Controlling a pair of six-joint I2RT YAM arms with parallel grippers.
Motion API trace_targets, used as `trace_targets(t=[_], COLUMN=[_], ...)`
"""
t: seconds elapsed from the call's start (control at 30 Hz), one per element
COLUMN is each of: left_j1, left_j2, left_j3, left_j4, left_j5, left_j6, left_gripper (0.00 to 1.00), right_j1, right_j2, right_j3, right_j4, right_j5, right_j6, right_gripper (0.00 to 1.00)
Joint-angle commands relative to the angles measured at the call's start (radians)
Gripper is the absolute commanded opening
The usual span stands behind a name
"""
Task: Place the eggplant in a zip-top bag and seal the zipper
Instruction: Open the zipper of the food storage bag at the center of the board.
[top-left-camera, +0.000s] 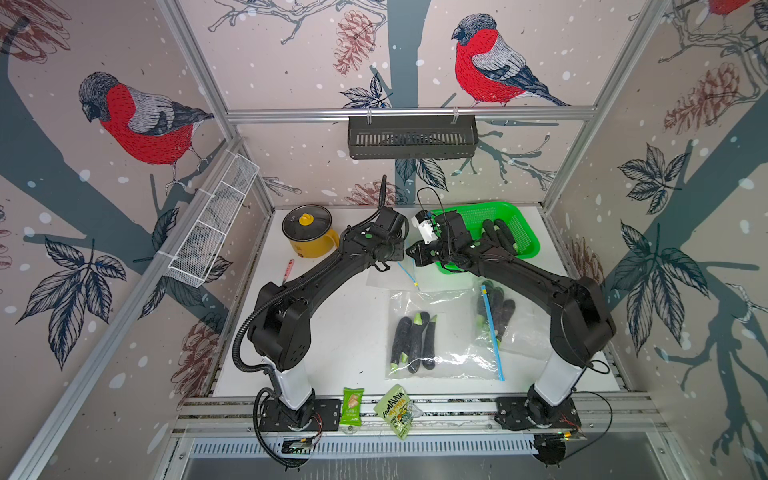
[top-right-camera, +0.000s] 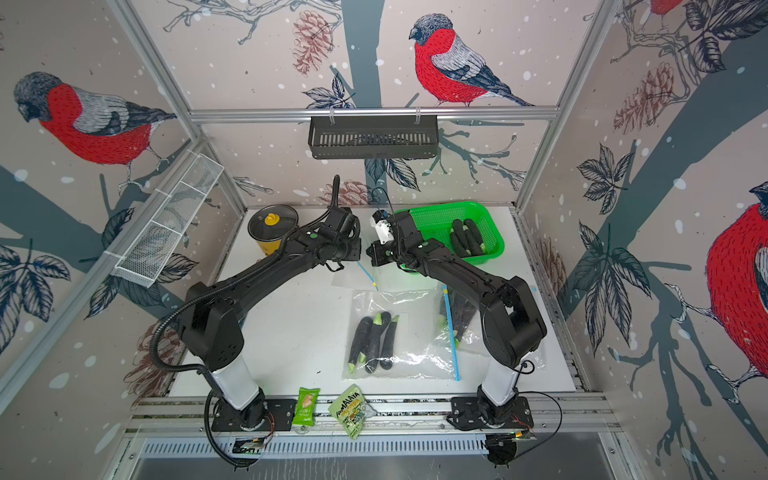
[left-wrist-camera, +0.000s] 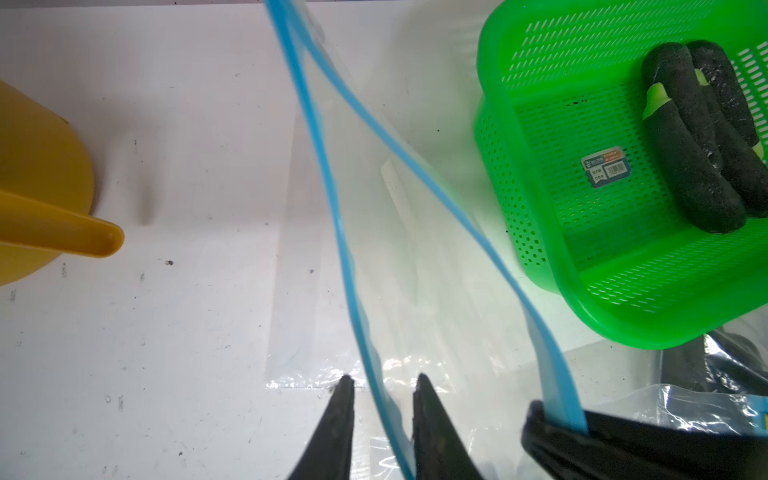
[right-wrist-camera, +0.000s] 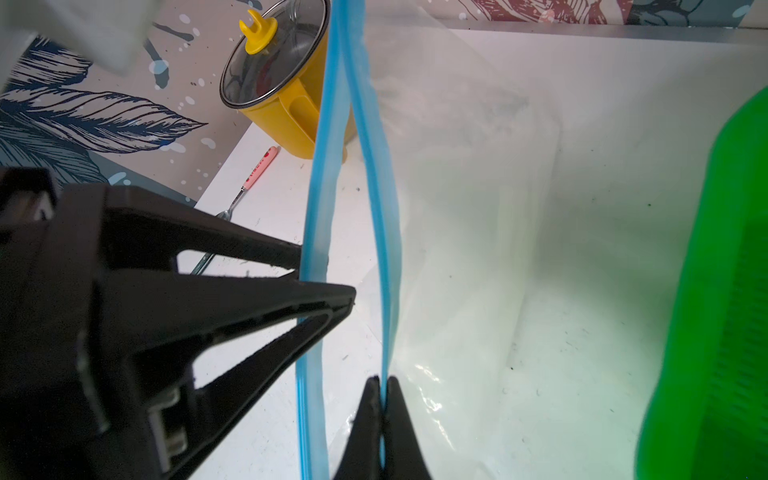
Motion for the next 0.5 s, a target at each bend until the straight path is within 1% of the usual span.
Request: trace_targets(t=[0.0,0.07,0.17,0.23,0.47], left_j1=[0.001,0.001,-0.017,-0.019,-0.026], left_j2=[-0.026,-0.034,-0.045,-0.058,-0.054], left_j3=[-0.009,-0.001,0.019,0.009,0.086], left_j4=[0.014,-0.001,-0.032,-0.024,-0.115], left_j5=[-0.028,-0.041,-0.1,-0.112,-0.201], left_j6=[-0.028,-0.04,-0.052,-0.063,-0.083], left_gripper=[0.2,0.1,0.04,0.0,0.0], right_j1=[-0.001,-0.008,-0.017,-0.026,-0.039], right_j2=[-0.023,-0.028,-0.036,-0.031,-0.019], right_j3=[0.003,0.01,0.017,0.028,0.055], right_j4=[-0.002,-0.002,-0.011,-0.021,-0.039], right_j5=[0.025,0.015,0.01,0.008,-0.001], right_j6=[0.003,0.002,-0.008,-0.014,-0.019], right_gripper=[0.05,0.05,0.05,0.05,0.06])
